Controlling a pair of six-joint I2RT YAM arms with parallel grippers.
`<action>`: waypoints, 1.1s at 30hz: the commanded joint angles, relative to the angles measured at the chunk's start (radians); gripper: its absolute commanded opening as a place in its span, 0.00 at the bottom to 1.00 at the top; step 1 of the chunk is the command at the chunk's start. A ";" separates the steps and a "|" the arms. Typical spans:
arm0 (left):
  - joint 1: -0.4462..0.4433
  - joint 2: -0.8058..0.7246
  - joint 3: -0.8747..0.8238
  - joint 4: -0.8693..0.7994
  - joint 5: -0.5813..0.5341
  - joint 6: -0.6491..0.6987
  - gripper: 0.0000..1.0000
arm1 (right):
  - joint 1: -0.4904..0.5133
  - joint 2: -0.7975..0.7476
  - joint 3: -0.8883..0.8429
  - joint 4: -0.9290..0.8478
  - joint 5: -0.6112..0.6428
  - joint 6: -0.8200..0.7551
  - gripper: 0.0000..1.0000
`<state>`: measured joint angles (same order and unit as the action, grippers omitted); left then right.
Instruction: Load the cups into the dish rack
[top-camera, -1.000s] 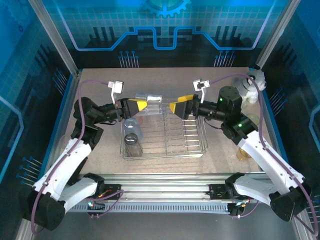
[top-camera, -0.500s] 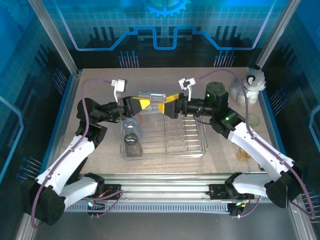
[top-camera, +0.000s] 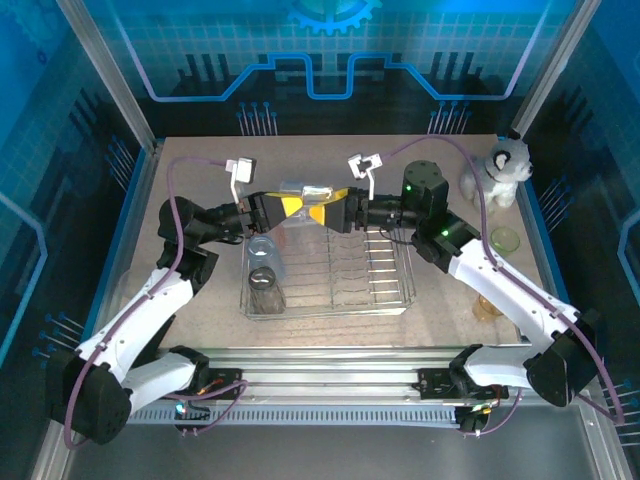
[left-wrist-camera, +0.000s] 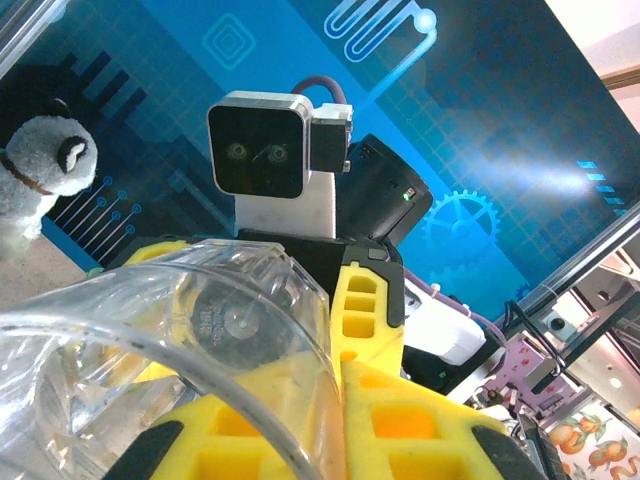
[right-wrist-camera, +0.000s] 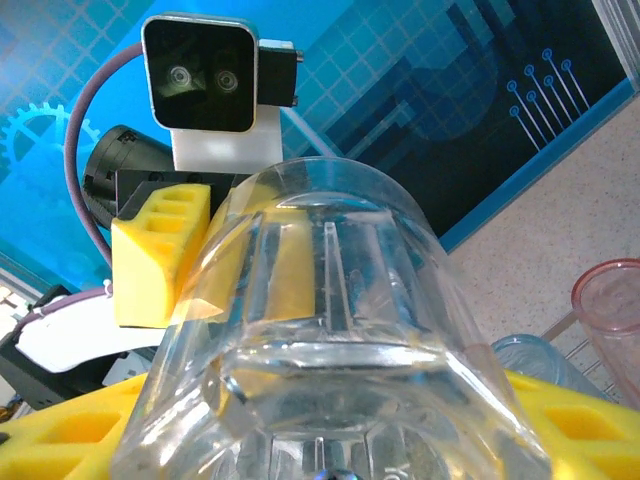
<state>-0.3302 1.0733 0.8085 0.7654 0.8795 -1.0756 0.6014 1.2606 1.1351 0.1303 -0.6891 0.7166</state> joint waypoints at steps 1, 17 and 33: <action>-0.013 0.001 -0.012 0.063 -0.026 -0.005 0.00 | 0.021 0.009 0.043 0.004 -0.017 -0.013 0.56; -0.013 -0.127 -0.076 -0.247 -0.128 0.146 0.99 | 0.022 0.044 0.212 -0.445 0.159 -0.190 0.00; -0.012 -0.430 0.070 -1.432 -1.166 0.590 0.99 | 0.147 0.273 0.473 -1.043 0.682 -0.413 0.00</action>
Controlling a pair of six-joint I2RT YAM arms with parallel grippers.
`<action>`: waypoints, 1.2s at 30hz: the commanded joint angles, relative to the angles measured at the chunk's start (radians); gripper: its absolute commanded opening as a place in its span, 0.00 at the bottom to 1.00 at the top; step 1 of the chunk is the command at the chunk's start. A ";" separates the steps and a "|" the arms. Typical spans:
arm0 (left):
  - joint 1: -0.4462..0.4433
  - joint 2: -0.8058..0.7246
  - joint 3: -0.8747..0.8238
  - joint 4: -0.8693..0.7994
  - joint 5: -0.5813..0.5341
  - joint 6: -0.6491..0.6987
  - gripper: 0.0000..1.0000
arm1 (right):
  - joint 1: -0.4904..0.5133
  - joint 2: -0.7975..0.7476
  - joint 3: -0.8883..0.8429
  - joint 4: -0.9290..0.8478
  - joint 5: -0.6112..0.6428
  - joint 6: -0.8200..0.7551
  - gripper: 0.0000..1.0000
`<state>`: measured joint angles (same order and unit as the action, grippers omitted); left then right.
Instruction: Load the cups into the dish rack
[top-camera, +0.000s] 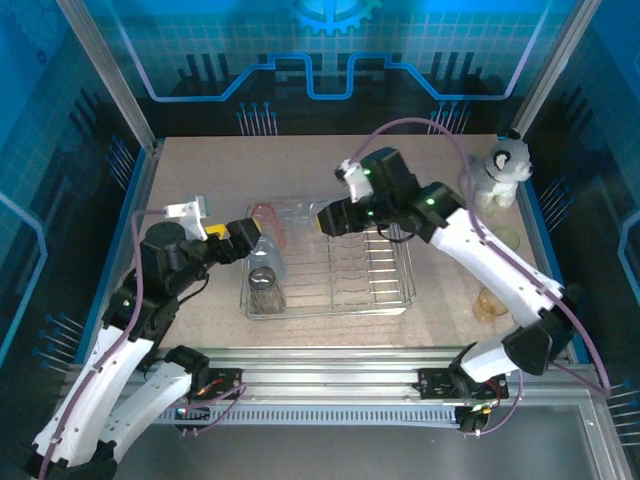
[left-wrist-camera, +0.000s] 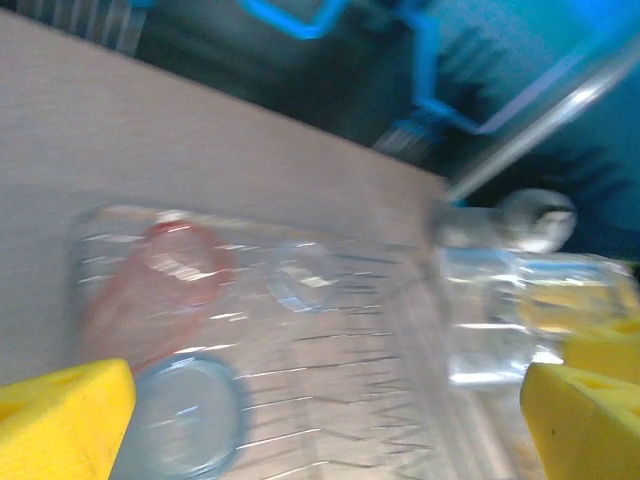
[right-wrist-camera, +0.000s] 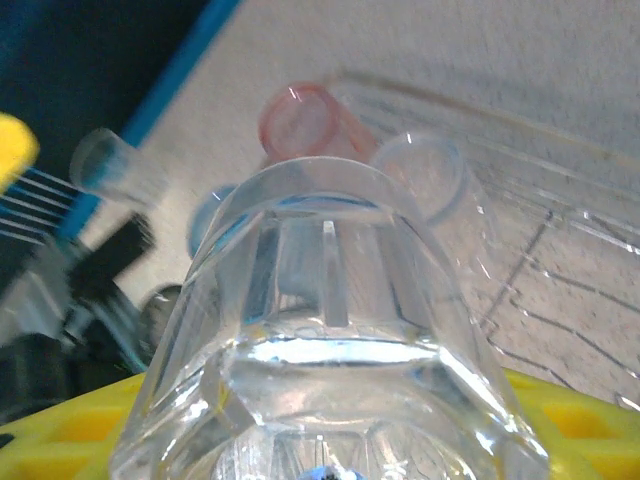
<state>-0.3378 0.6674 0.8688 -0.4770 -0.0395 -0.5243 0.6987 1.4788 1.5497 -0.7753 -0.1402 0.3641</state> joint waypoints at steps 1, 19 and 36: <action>-0.004 -0.040 -0.003 -0.192 -0.268 0.034 0.99 | 0.065 0.085 0.077 -0.160 0.159 -0.070 0.00; -0.004 -0.345 -0.122 -0.133 -0.537 0.042 0.99 | 0.180 0.442 0.280 -0.270 0.367 -0.149 0.00; -0.004 -0.356 -0.140 -0.166 -0.527 0.012 0.99 | 0.209 0.536 0.274 -0.213 0.409 -0.120 0.00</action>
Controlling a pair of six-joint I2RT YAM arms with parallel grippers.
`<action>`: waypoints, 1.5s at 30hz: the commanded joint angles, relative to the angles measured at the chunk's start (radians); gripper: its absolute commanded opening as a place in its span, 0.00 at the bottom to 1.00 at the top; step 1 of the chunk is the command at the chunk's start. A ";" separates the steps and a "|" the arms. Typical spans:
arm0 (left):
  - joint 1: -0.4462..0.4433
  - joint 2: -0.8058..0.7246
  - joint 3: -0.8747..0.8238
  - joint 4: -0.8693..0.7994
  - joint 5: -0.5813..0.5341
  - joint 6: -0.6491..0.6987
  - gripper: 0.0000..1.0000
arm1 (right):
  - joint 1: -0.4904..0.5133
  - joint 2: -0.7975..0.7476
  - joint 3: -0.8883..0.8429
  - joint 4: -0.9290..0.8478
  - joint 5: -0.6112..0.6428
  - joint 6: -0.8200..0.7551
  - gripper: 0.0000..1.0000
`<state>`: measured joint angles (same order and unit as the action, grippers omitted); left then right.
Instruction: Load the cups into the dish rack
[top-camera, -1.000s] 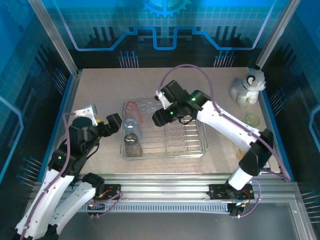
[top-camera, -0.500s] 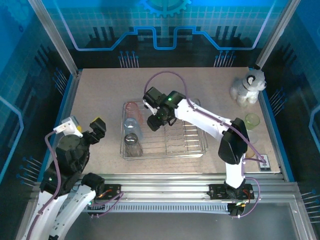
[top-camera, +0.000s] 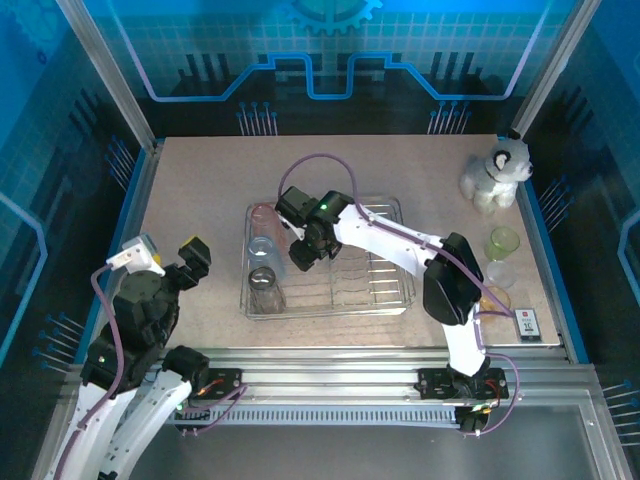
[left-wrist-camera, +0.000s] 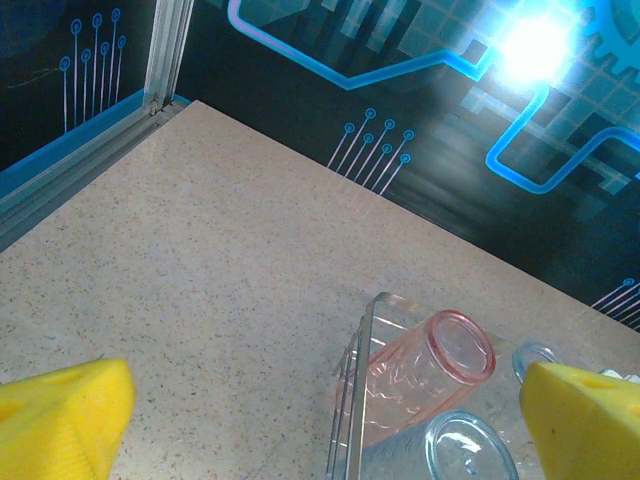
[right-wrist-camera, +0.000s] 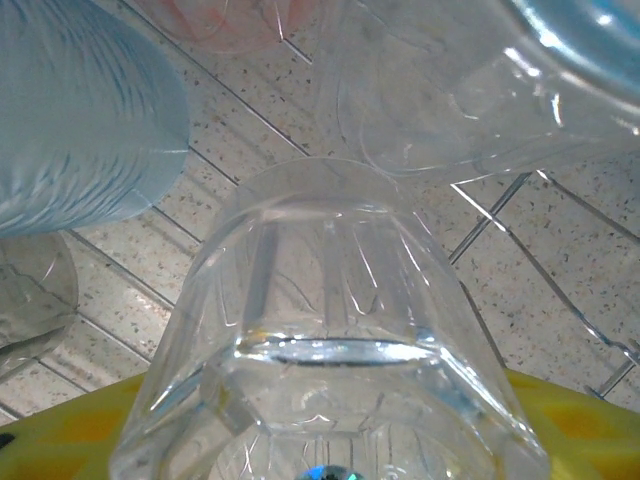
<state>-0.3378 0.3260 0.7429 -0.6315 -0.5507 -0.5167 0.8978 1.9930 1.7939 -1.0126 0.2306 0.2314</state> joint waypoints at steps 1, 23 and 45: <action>-0.004 -0.014 -0.016 -0.013 -0.015 0.002 0.99 | 0.010 0.027 0.030 0.027 0.046 0.011 0.00; -0.004 -0.008 -0.056 -0.027 0.001 -0.038 1.00 | 0.014 0.074 0.044 -0.010 0.120 -0.032 0.65; -0.004 0.106 0.032 -0.293 -0.085 -0.185 0.99 | 0.012 -0.120 -0.043 0.034 0.056 -0.024 0.85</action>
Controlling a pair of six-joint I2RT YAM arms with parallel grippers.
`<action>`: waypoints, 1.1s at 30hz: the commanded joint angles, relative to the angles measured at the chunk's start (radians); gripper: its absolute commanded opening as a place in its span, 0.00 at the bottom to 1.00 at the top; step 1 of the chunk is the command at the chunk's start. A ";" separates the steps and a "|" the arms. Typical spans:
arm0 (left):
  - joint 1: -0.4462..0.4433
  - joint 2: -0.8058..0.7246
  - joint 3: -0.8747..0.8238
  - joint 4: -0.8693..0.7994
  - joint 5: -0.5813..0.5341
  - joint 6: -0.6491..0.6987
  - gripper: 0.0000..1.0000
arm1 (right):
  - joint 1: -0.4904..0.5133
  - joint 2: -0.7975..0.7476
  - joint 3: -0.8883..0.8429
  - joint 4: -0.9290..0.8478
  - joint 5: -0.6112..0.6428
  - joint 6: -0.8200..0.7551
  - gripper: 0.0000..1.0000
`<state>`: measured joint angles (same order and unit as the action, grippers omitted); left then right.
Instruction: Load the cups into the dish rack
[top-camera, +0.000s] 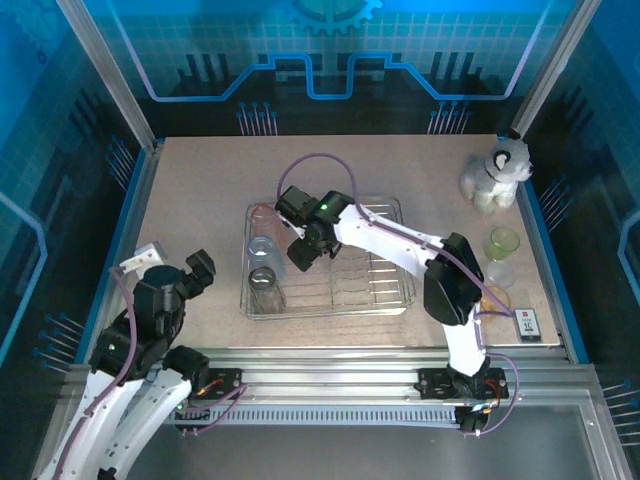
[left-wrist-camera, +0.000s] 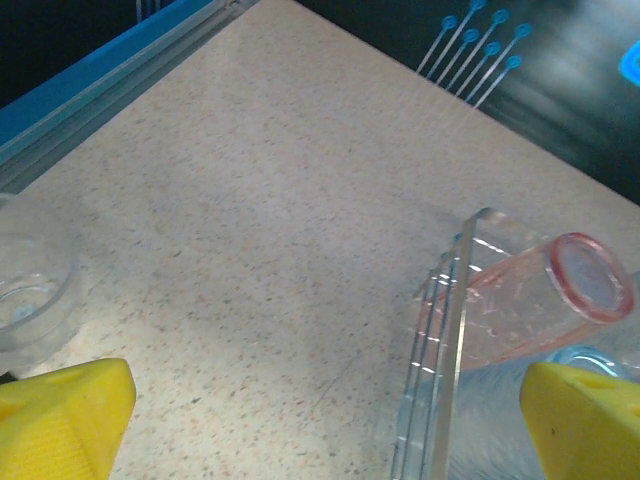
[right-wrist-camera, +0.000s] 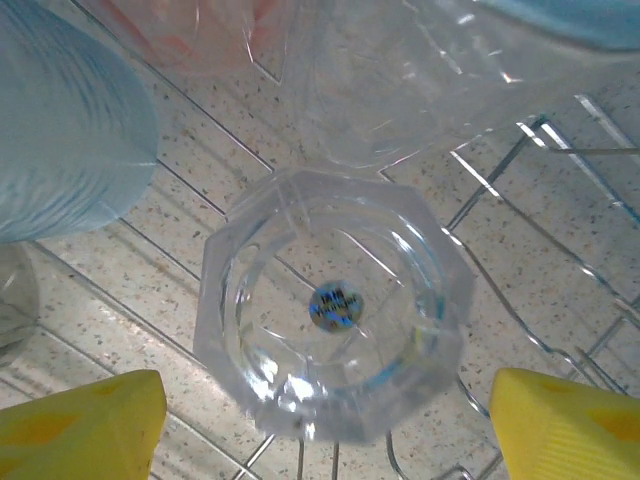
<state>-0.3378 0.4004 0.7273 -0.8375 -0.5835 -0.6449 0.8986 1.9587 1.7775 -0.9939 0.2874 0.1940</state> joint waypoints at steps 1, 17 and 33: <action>-0.004 0.054 0.057 -0.106 -0.053 -0.063 0.99 | 0.010 -0.114 -0.045 0.026 0.002 0.020 0.84; 0.150 0.373 0.178 -0.230 0.001 -0.044 1.00 | -0.112 -0.771 -0.643 0.345 -0.029 0.110 0.80; 0.467 0.657 0.192 -0.109 0.199 0.038 0.99 | -0.390 -1.139 -0.924 0.305 -0.209 0.084 0.81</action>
<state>0.1043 1.0214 0.8864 -0.9745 -0.4191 -0.6399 0.5396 0.8333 0.8852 -0.6926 0.1452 0.2802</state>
